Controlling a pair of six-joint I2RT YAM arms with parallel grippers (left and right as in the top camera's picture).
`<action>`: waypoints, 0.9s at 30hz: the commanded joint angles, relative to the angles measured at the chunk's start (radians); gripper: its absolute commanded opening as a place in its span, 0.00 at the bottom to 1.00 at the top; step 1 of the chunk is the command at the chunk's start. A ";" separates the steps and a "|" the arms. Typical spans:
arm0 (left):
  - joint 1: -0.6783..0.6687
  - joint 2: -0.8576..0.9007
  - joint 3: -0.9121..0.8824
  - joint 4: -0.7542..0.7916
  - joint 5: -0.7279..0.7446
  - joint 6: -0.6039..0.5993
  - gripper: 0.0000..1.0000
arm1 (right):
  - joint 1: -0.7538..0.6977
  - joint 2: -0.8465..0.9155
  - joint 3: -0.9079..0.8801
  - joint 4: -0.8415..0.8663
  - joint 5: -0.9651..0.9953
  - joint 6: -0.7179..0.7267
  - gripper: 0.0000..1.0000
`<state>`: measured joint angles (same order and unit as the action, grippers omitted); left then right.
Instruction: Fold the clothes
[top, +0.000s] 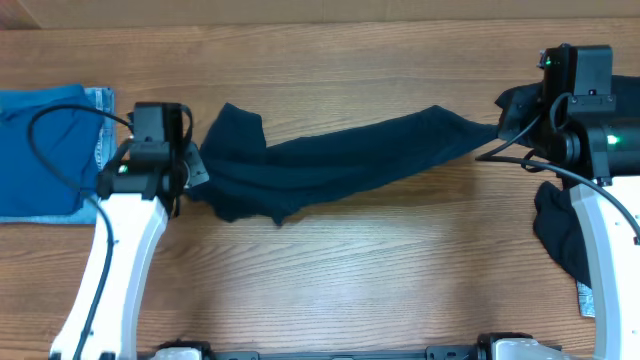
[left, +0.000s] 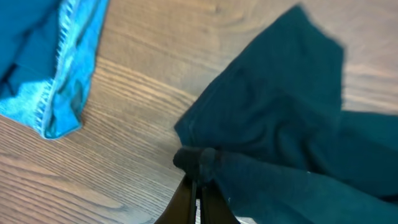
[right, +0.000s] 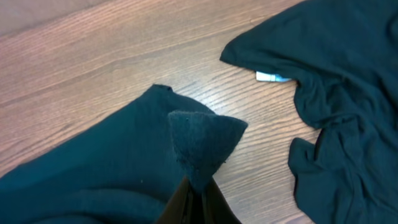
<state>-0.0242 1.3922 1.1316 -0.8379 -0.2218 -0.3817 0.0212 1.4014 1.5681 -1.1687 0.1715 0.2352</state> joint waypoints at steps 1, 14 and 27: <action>0.007 0.078 0.016 0.012 -0.021 0.019 0.04 | -0.006 -0.024 0.015 -0.007 -0.001 0.004 0.04; 0.007 0.141 0.016 0.082 -0.029 0.020 0.24 | -0.006 -0.023 0.015 -0.036 -0.001 0.004 0.04; 0.006 0.141 0.008 -0.182 0.330 0.045 0.52 | -0.006 0.016 0.015 -0.042 -0.001 0.003 0.04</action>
<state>-0.0242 1.5299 1.1339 -1.0084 0.0013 -0.3500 0.0208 1.4128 1.5681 -1.2156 0.1642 0.2356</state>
